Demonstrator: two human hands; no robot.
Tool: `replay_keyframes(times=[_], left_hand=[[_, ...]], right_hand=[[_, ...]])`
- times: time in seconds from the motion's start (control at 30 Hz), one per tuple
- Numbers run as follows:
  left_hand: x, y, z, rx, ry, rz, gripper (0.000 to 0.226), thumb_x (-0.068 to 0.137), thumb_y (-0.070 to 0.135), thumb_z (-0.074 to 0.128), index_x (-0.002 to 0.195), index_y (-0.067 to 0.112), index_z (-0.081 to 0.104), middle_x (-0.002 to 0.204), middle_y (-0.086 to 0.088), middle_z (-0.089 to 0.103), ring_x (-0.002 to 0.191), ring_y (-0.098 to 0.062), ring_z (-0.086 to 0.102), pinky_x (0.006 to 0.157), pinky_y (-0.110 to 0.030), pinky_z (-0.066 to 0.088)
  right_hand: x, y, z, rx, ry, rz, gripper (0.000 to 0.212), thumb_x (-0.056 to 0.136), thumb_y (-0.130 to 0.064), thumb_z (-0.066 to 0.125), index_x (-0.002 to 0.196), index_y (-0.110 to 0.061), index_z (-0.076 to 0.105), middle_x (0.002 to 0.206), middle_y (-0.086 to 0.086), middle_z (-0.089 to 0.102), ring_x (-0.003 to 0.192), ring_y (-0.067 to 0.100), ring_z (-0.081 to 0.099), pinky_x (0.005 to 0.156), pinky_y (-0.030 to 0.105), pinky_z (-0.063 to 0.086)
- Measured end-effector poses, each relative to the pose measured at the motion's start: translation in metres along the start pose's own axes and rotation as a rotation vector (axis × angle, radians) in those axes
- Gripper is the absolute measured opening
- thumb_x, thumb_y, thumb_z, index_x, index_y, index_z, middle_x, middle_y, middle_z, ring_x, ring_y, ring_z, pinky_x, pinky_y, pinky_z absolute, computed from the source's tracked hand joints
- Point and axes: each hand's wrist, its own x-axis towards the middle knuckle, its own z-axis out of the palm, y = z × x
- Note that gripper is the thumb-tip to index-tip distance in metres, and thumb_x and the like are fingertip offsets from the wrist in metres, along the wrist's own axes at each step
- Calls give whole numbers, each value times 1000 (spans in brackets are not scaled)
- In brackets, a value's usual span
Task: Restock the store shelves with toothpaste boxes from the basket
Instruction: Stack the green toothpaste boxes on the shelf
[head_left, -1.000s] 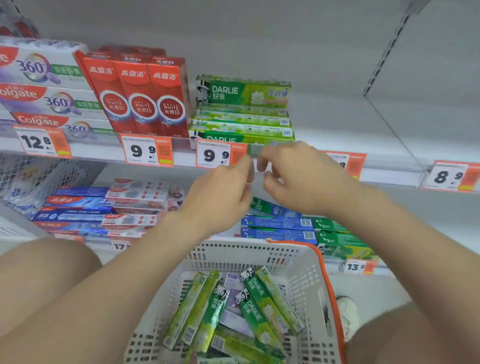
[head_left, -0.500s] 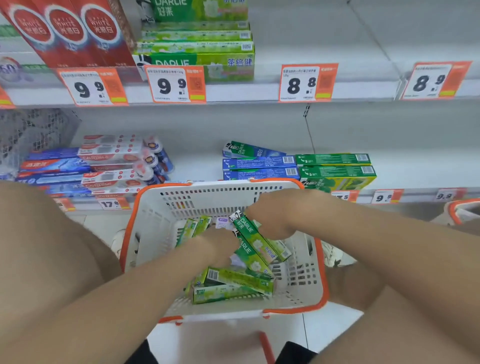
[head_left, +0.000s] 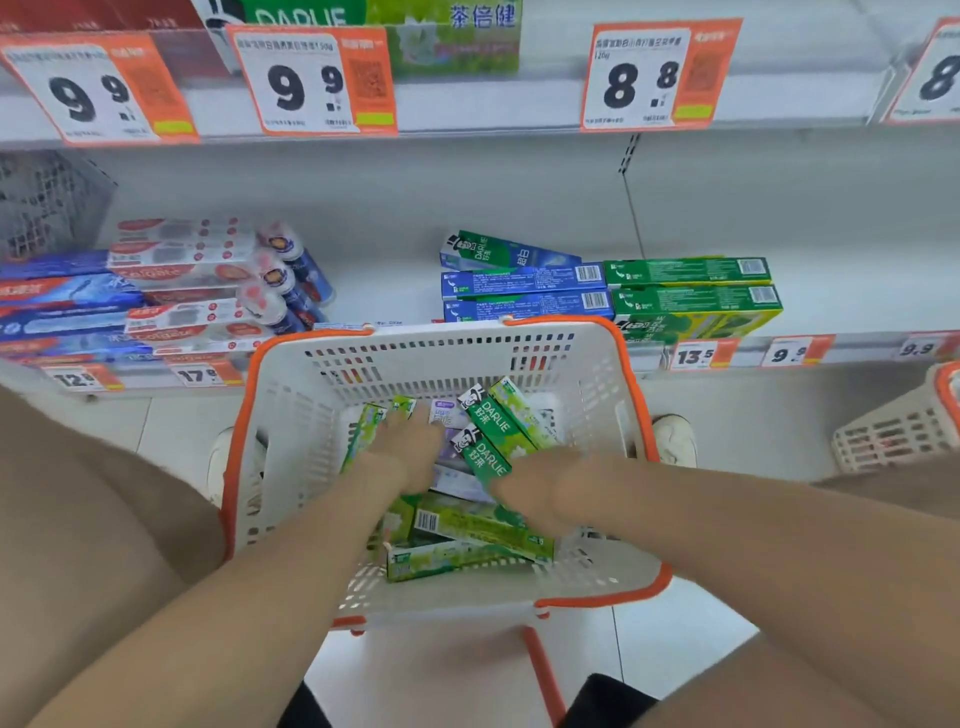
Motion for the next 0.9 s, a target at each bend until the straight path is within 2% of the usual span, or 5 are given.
replay_keyframes(times=[0.17, 0.33, 0.53, 0.73, 0.9], left_hand=[[0, -28, -7, -292, -47, 41, 50, 87, 6, 73, 132, 21, 55, 138, -6, 41, 113, -29, 59, 95, -44, 54], [-10, -41, -15, -370, -170, 63, 48, 97, 9, 70, 138, 21, 49, 154, -3, 50, 135, -26, 53, 106, -42, 50], [-32, -52, -30, -485, -98, 45, 44, 107, 11, 55, 151, 14, 46, 162, -5, 42, 147, -26, 43, 118, -39, 40], [-65, -54, -88, -427, 111, 60, 35, 109, 22, 53, 141, 10, 52, 144, -10, 58, 124, -28, 57, 106, -41, 48], [-112, -42, -157, -279, 297, 81, 30, 103, 29, 58, 120, 5, 60, 116, -14, 64, 99, -30, 56, 78, -36, 46]], right_hand=[[20, -21, 50, 106, -113, 40, 98, 94, -6, 63, 166, -24, -1, 151, 23, 42, 106, 41, 65, 78, 50, 59], [27, -30, 58, 176, -19, 89, 102, 90, 7, 61, 164, -19, -4, 117, 20, 62, 88, 35, 63, 53, 41, 45], [19, -20, 33, 384, -15, 140, 71, 87, -5, 71, 147, -9, 32, 107, 13, 56, 88, 27, 60, 61, 34, 47], [6, -9, -26, 545, 292, 146, 32, 75, -12, 70, 53, -15, 46, 51, -1, 33, 50, 22, 43, 56, 29, 46], [-43, 6, -90, 643, 539, 73, 24, 76, -32, 85, 92, -19, 72, 84, 4, 67, 72, 15, 63, 60, 31, 50]])
